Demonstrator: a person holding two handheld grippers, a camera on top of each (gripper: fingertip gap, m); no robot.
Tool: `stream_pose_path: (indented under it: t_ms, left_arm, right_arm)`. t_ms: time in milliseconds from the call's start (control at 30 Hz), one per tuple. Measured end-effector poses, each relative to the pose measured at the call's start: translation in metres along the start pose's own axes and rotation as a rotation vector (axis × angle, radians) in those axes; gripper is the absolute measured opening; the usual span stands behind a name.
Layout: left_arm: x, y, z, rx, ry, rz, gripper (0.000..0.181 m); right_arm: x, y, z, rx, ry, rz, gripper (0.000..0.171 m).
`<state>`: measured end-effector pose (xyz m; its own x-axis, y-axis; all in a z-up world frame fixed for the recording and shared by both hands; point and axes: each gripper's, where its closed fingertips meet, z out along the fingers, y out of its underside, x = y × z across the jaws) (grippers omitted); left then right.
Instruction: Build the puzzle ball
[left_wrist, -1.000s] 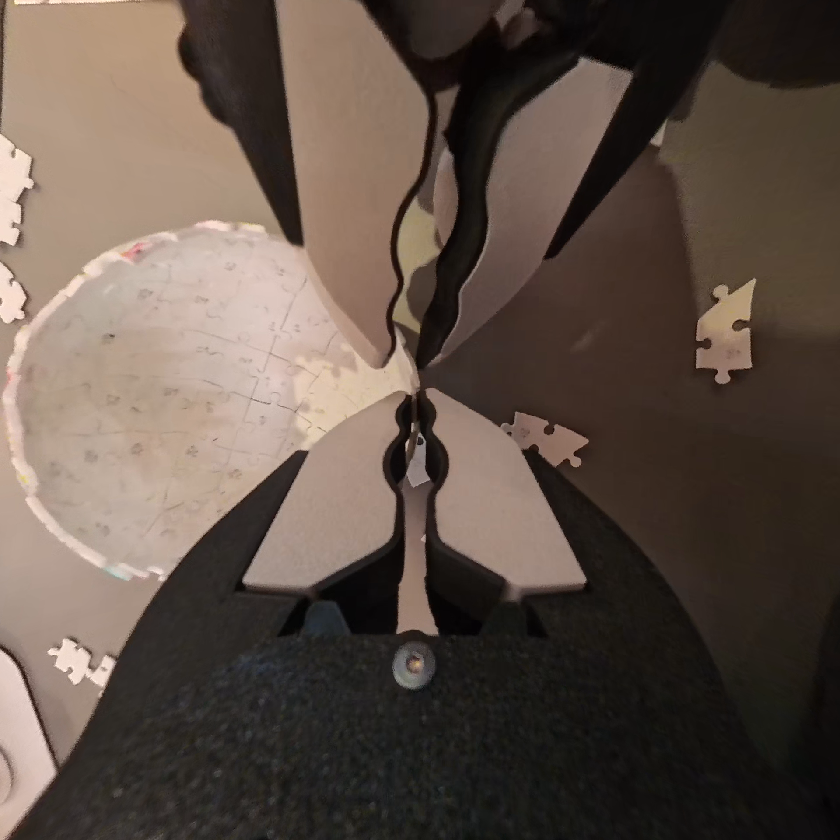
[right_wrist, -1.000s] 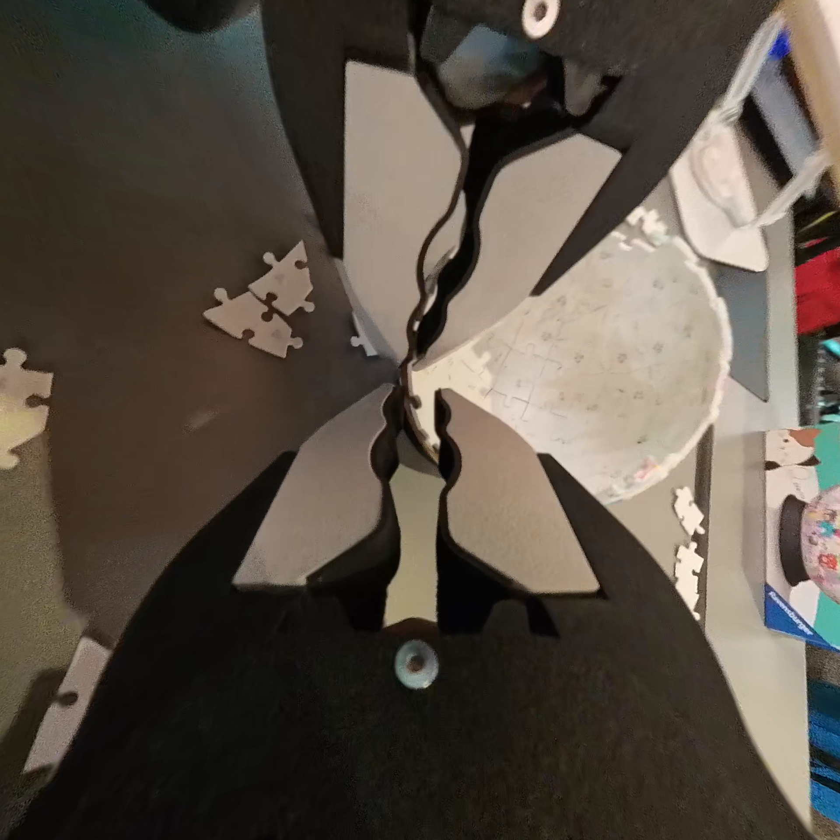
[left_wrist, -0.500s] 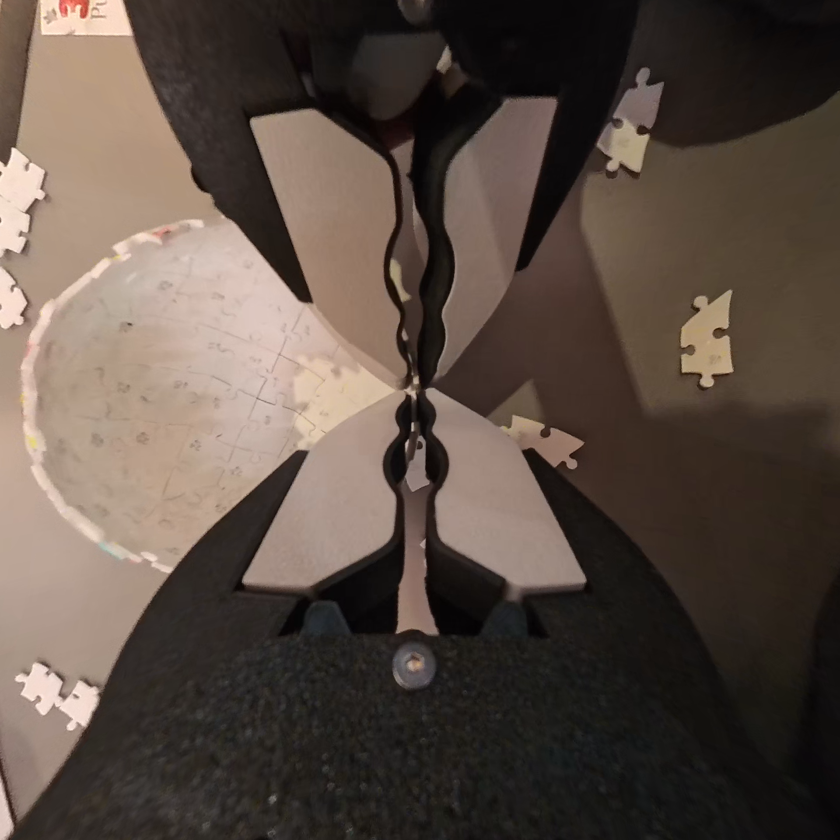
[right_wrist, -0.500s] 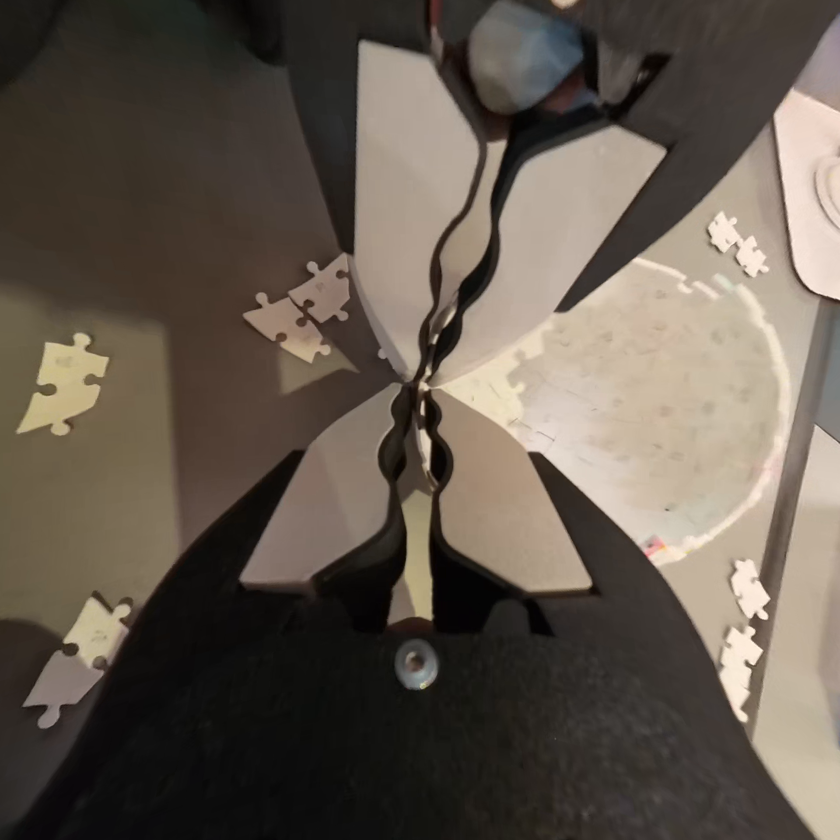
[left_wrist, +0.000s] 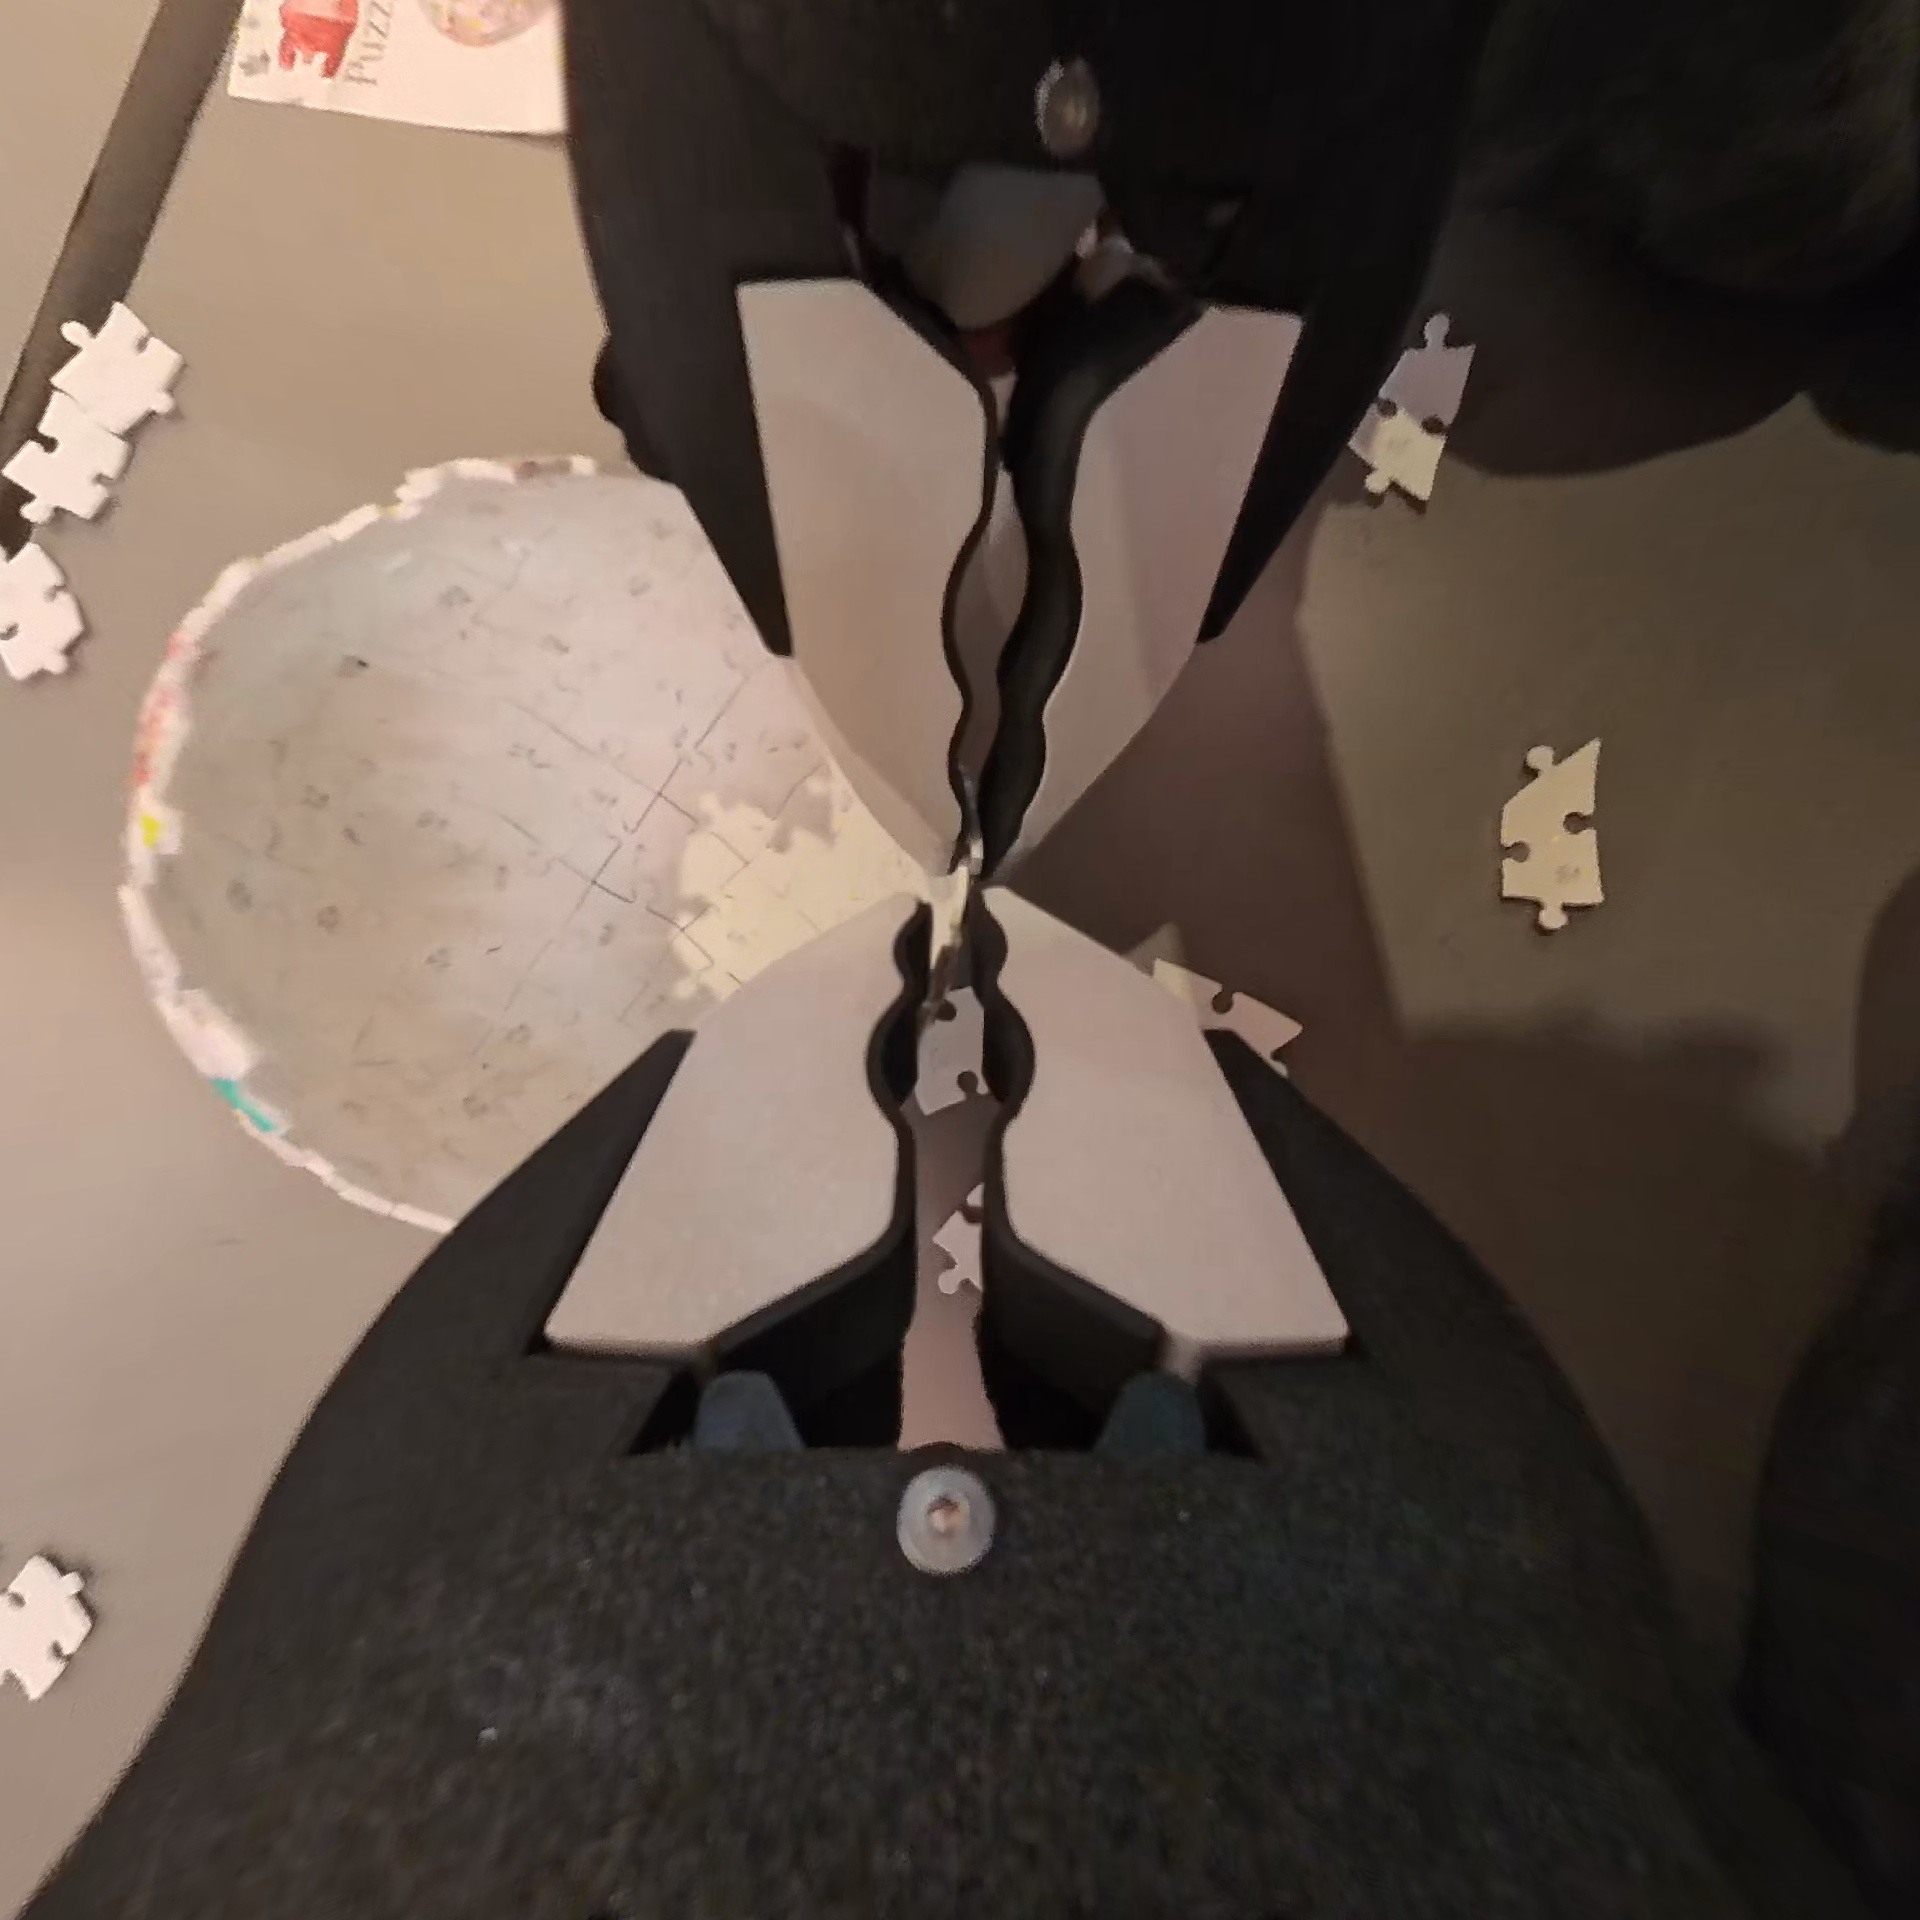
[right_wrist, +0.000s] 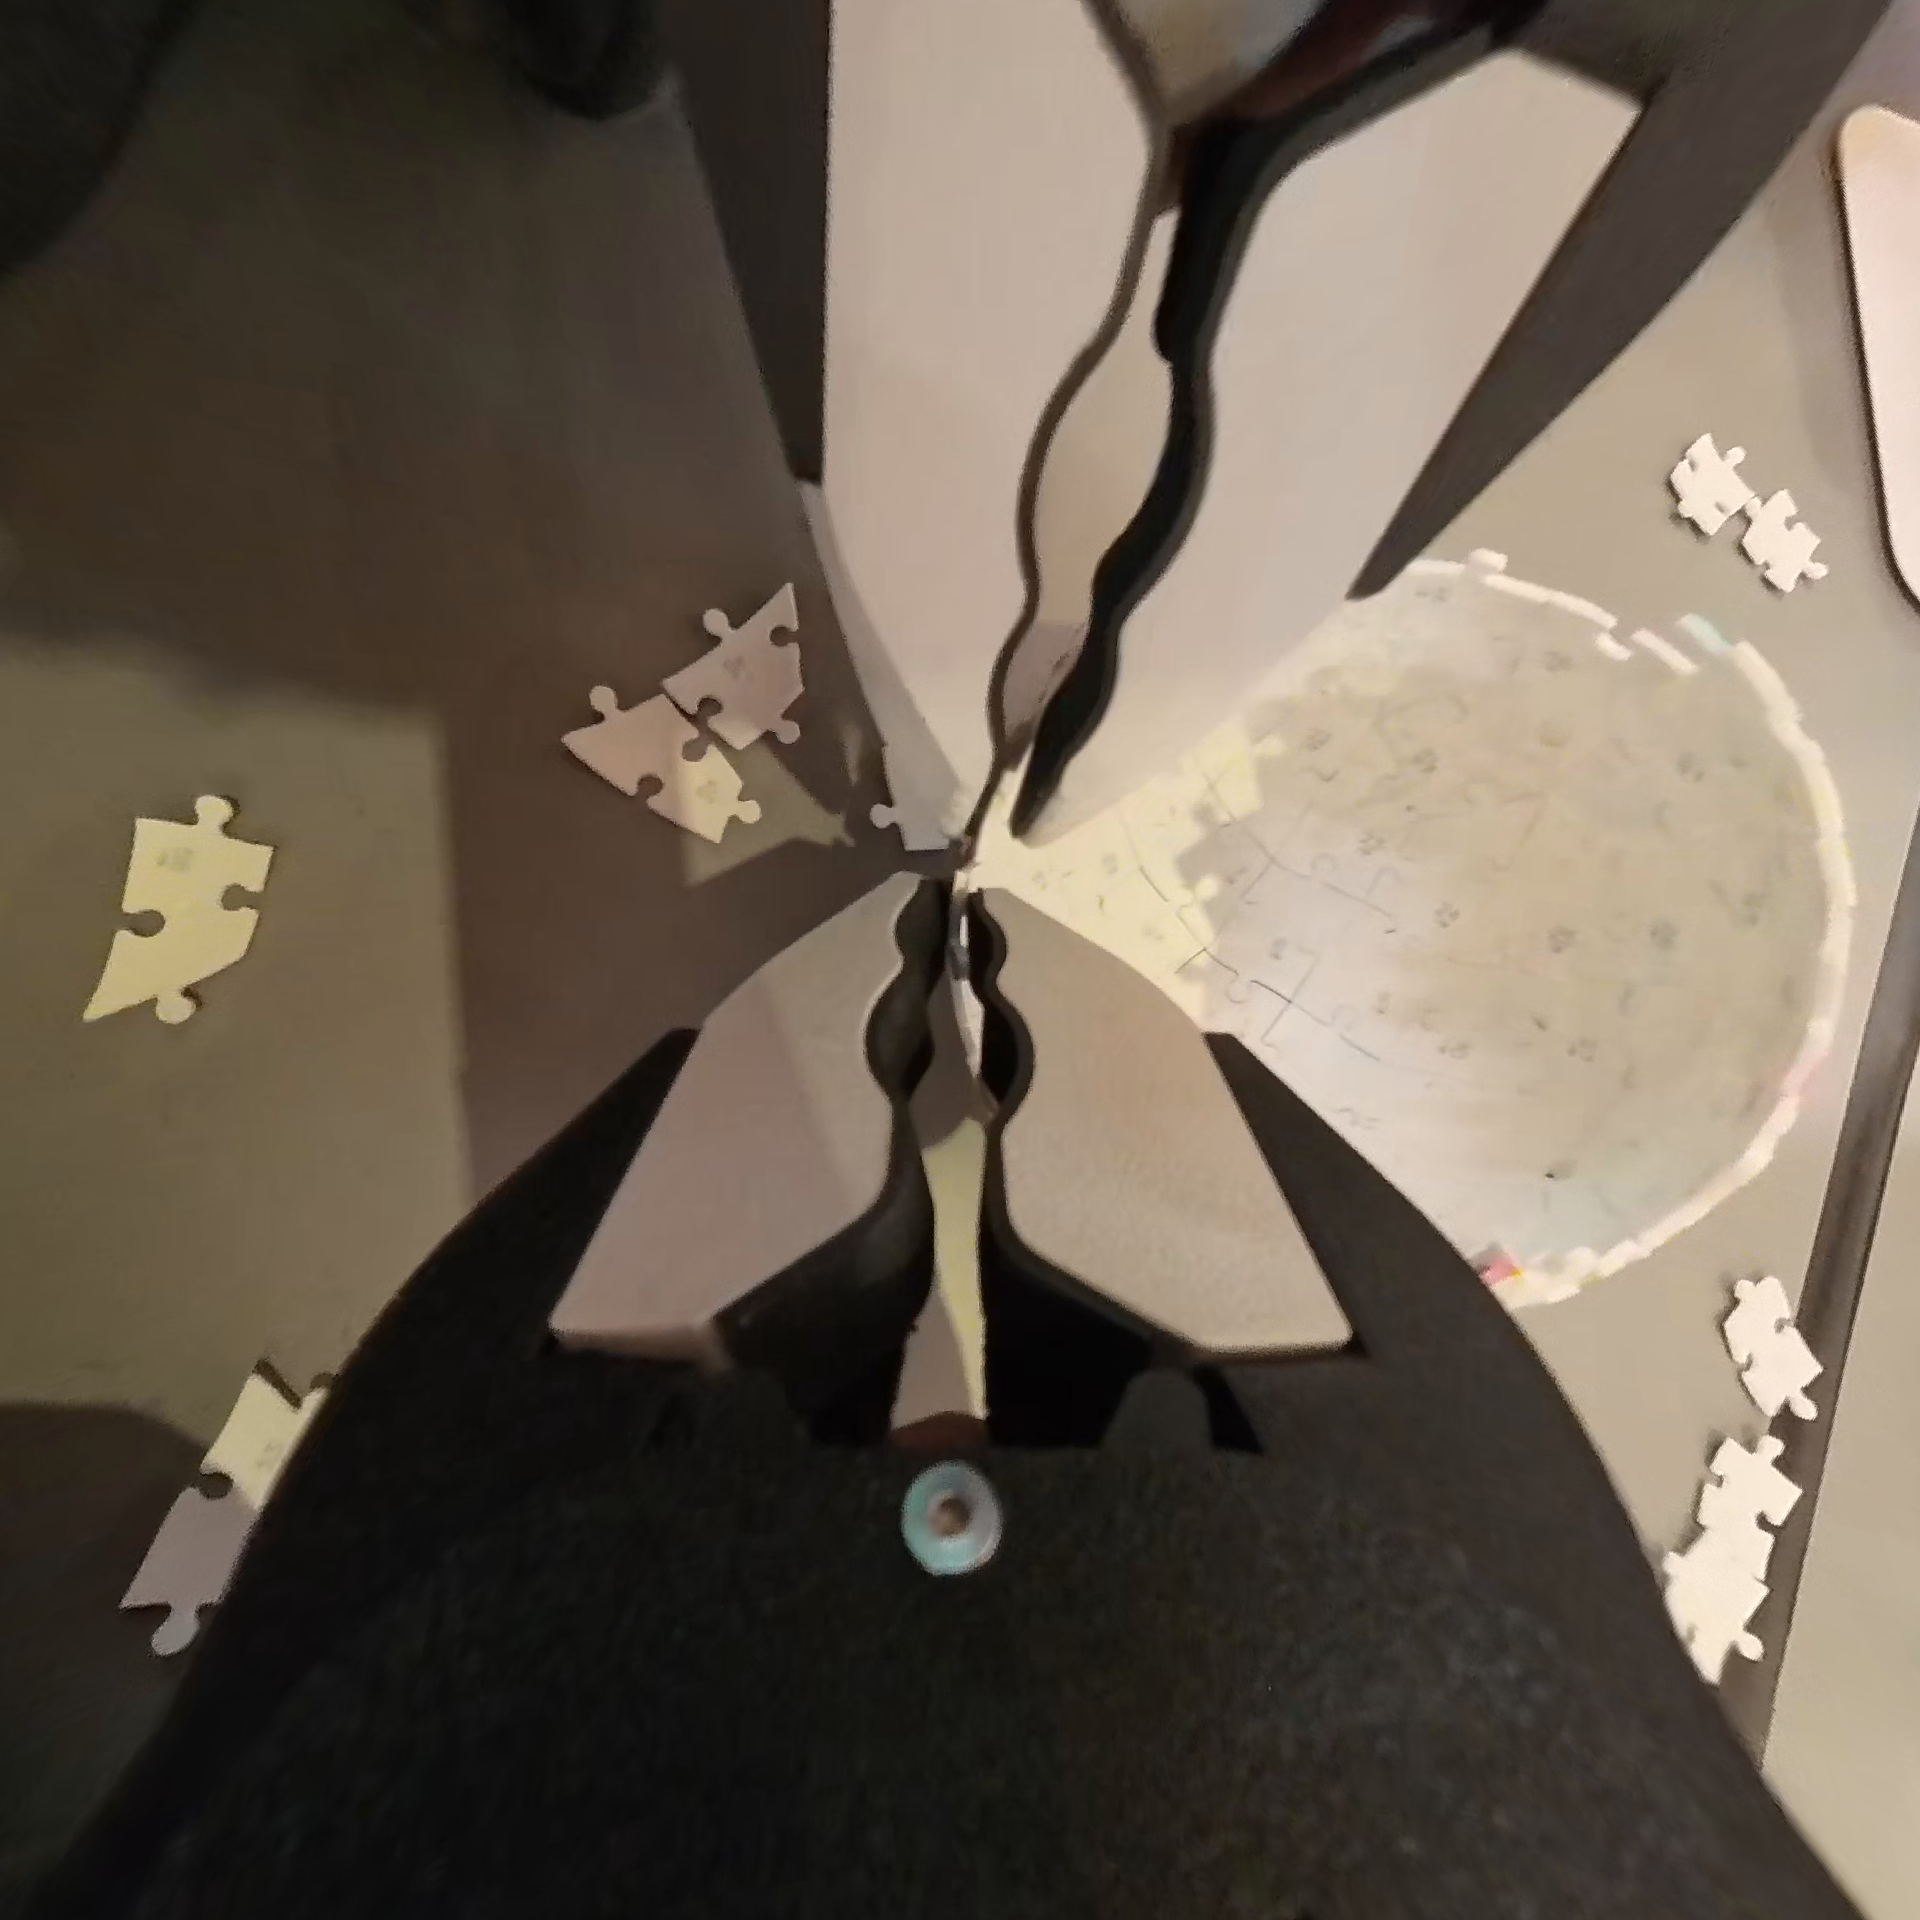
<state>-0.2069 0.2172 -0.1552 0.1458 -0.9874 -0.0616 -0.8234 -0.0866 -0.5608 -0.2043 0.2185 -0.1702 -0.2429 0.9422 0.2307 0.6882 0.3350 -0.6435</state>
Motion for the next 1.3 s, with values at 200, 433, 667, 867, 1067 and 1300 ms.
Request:
stream_pose_path:
  t_ms: [200, 433, 667, 867, 1067, 1300]
  left_arm:
    - [0.002, 0.000, 0.003, -0.005, 0.003, 0.013, 0.002]
    - [0.002, 0.000, 0.002, -0.001, 0.022, 0.010, 0.002]
    - [0.001, 0.002, 0.004, -0.036, 0.053, 0.019, 0.002]
    - [-0.002, -0.003, 0.002, 0.020, -0.002, 0.010, 0.011]
    - [-0.016, -0.004, -0.026, 0.149, -0.106, -0.052, 0.017]
    - [-0.024, 0.019, -0.049, 0.198, -0.133, -0.172, 0.020]
  right_arm:
    - [0.005, 0.000, -0.002, 0.005, 0.034, 0.029, 0.008]
    - [0.005, -0.002, -0.005, 0.037, 0.050, 0.006, 0.009]
    - [0.004, -0.001, -0.002, 0.021, 0.034, -0.010, 0.003]
    - [0.002, 0.000, -0.001, 0.022, -0.002, 0.019, 0.002]
    - [0.004, 0.001, 0.000, 0.007, 0.018, 0.027, 0.003]
    - [0.008, -0.002, -0.002, -0.016, 0.060, 0.015, 0.012]
